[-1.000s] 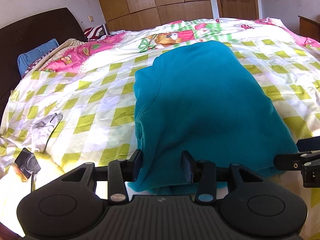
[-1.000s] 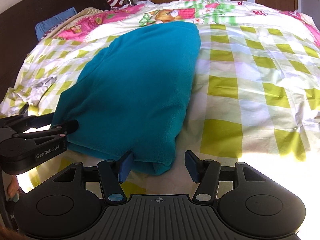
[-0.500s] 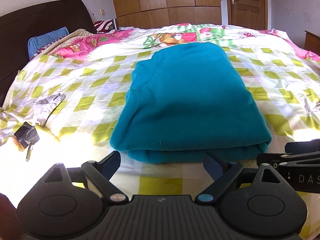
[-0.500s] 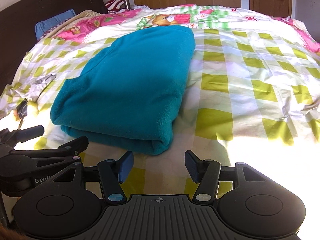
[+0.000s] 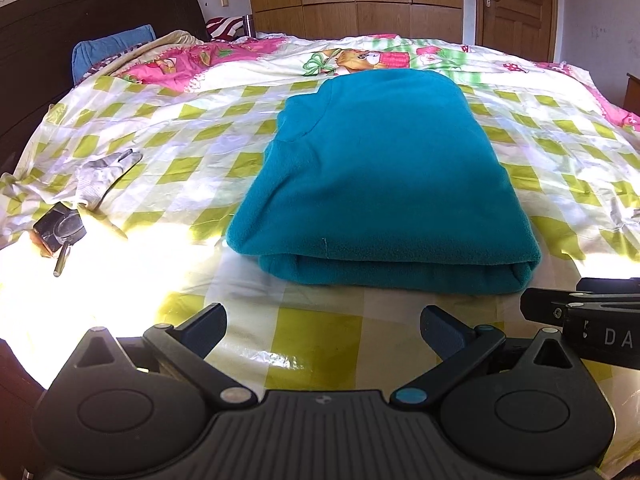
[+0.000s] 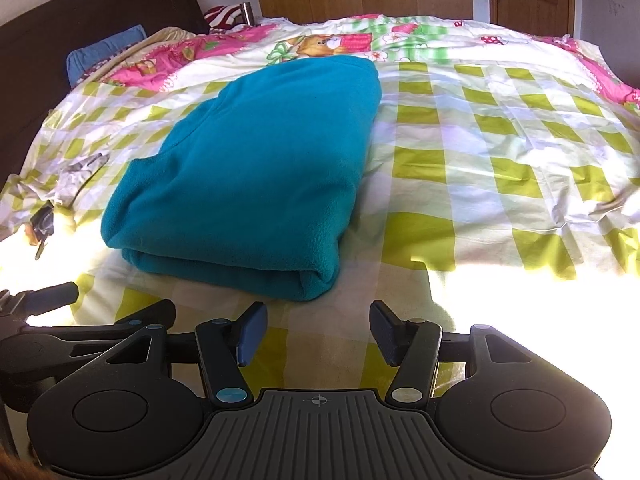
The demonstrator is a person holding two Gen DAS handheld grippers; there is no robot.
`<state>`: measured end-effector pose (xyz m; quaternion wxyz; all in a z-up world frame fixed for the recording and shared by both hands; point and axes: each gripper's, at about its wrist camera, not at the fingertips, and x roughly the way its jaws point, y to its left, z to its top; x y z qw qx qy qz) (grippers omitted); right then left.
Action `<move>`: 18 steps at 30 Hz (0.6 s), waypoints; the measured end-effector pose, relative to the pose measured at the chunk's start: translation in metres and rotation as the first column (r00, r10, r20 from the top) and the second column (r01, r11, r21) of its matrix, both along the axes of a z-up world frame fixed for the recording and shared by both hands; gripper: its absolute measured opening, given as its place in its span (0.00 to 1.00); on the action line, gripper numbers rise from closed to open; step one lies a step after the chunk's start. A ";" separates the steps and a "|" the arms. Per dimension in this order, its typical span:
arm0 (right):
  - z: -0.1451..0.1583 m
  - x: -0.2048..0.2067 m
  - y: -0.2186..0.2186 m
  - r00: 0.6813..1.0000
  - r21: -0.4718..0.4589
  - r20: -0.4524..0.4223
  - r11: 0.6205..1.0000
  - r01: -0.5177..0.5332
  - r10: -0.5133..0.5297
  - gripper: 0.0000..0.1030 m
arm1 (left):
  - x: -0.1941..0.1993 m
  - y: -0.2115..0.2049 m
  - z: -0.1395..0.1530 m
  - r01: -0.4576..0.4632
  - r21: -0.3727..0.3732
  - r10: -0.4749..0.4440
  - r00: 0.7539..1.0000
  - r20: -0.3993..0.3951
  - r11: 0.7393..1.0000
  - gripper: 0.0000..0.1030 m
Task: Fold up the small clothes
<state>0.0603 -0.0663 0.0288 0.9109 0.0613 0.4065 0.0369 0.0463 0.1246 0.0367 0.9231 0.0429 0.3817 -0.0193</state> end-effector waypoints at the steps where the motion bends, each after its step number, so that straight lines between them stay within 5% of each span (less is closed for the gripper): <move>1: 0.000 0.000 0.000 1.000 0.000 -0.001 1.000 0.001 -0.001 0.54 | 0.000 0.000 0.000 0.000 -0.001 0.000 1.000 0.000 1.000 1.00; 18: -0.004 -0.006 -0.001 1.000 -0.011 -0.005 1.000 0.011 -0.011 0.54 | -0.005 -0.001 -0.004 -0.005 -0.008 0.004 1.000 -0.026 1.000 1.00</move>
